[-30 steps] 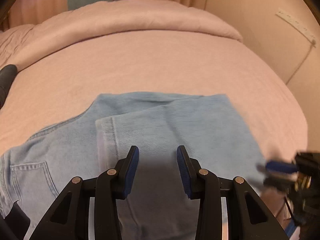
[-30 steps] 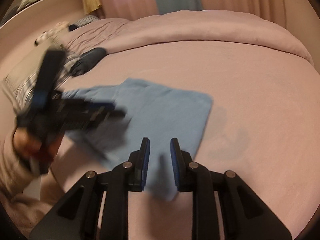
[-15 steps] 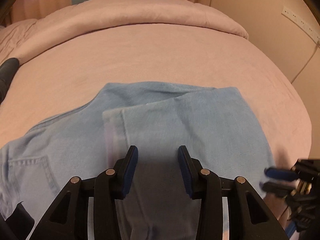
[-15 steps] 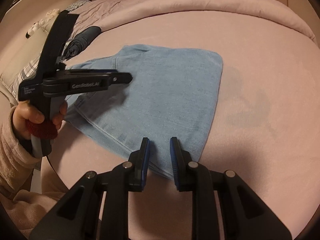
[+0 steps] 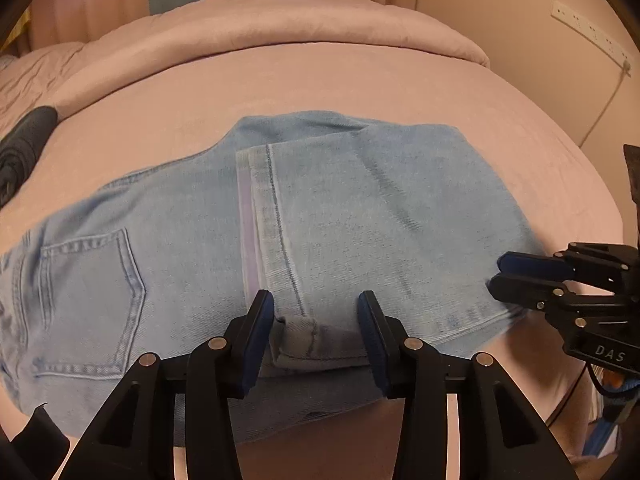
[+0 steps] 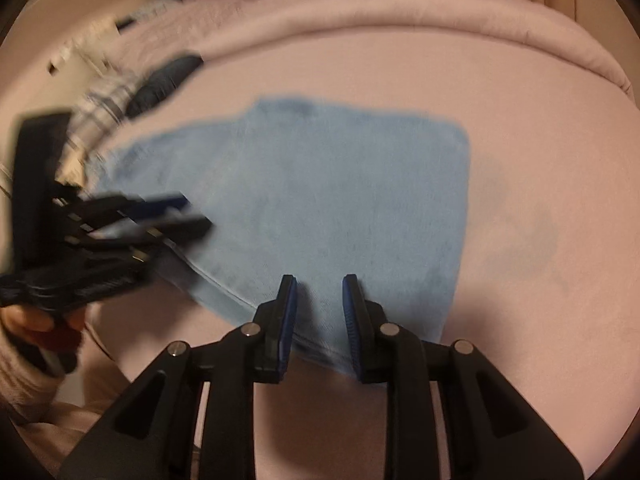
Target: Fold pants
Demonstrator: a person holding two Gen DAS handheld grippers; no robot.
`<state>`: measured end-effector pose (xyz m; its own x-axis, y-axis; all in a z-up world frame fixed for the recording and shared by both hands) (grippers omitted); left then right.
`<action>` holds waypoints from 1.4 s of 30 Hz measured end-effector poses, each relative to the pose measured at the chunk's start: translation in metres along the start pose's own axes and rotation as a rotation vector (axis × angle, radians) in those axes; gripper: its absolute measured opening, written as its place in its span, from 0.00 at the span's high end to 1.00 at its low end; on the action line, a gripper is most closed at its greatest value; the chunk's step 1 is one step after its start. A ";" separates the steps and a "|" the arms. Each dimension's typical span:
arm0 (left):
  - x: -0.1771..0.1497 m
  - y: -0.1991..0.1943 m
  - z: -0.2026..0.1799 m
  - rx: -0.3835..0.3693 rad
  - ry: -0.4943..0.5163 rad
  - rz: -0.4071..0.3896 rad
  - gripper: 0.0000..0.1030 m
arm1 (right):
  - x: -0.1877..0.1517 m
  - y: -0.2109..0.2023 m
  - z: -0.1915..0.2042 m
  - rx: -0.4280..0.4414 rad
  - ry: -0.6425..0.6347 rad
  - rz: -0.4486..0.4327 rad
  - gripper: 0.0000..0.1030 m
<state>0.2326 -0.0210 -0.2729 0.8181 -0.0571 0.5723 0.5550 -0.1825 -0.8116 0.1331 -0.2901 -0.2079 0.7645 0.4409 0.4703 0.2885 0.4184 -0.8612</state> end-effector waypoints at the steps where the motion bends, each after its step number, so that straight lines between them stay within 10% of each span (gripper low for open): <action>1: 0.001 0.000 -0.001 0.002 0.002 -0.002 0.58 | 0.001 -0.001 0.000 0.001 0.005 0.000 0.76; 23: -0.009 -0.019 0.025 -0.069 -0.083 -0.011 0.52 | 0.015 -0.013 0.008 0.006 0.027 -0.021 0.66; 42: -0.035 -0.033 0.047 -0.150 -0.114 -0.010 0.52 | 0.113 0.073 0.065 0.026 -0.115 0.089 0.62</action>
<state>0.1925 0.0335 -0.2721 0.8291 0.0550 0.5564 0.5414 -0.3276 -0.7743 0.2030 -0.1586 -0.2053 0.7145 0.5647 0.4130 0.2066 0.3936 -0.8957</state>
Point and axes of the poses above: each gripper's, at about its wrist camera, not at the fingertips, and y roughly the way its jaws point, z to its left, x to its top, the point moved 2 cm from there along y, roughly the way its jaws point, and after that the axes turned 5 degrees about -y, right-handed, at the moved point
